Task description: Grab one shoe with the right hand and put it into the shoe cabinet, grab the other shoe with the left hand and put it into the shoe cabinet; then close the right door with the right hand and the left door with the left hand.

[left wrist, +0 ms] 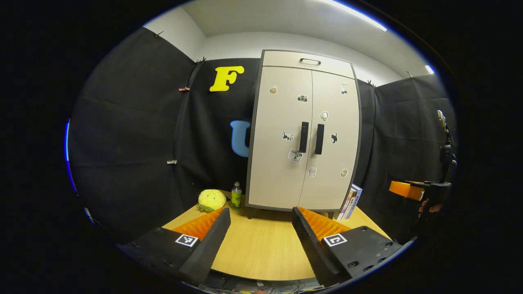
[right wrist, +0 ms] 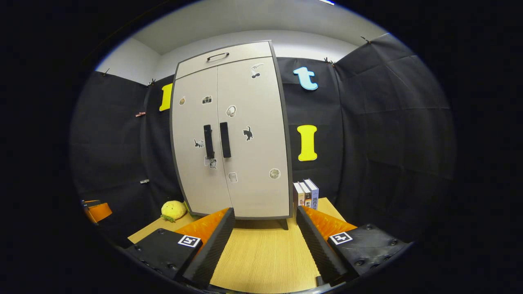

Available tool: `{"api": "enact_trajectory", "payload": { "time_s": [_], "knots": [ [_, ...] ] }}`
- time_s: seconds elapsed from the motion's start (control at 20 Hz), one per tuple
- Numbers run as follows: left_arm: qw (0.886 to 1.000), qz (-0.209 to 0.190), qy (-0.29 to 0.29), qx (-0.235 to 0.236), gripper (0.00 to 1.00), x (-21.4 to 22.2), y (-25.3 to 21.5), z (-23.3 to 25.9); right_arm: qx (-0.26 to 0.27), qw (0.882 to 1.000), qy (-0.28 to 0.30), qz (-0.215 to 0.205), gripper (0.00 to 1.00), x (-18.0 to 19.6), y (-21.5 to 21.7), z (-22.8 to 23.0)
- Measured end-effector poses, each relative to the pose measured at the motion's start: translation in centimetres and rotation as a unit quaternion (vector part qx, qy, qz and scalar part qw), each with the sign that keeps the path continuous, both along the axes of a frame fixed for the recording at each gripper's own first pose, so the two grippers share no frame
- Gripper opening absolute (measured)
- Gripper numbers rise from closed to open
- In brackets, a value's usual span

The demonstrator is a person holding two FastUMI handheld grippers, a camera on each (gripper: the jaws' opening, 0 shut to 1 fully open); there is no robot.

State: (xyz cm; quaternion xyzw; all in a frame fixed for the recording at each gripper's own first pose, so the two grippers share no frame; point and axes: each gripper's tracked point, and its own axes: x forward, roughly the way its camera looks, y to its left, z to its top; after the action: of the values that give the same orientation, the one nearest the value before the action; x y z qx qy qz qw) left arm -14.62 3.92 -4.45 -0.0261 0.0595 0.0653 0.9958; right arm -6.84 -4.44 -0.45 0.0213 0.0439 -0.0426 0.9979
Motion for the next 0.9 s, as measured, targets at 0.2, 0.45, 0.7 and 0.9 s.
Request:
{"api": "enact_trajectory", "payload": {
  "time_s": [0.2,0.45,0.7,0.9],
  "knots": [
    [1.000,-0.006,0.008,0.006,0.95,0.1,0.1,-1.0,0.003,1.000,0.014,-0.004,0.98,-0.4,0.1,-0.6],
    [0.999,-0.019,0.026,0.001,0.95,0.9,0.1,-3.1,-0.007,0.999,0.034,-0.022,0.98,-1.3,-0.9,-0.9],
    [0.999,-0.019,0.041,-0.007,0.95,2.0,0.0,-4.2,-0.012,0.998,0.056,-0.029,0.98,-0.7,-1.8,-2.1],
    [0.999,-0.006,0.053,0.005,0.95,2.6,-1.2,-4.4,0.009,0.998,0.066,-0.014,0.98,0.7,-2.4,-3.1]
  ]
}}
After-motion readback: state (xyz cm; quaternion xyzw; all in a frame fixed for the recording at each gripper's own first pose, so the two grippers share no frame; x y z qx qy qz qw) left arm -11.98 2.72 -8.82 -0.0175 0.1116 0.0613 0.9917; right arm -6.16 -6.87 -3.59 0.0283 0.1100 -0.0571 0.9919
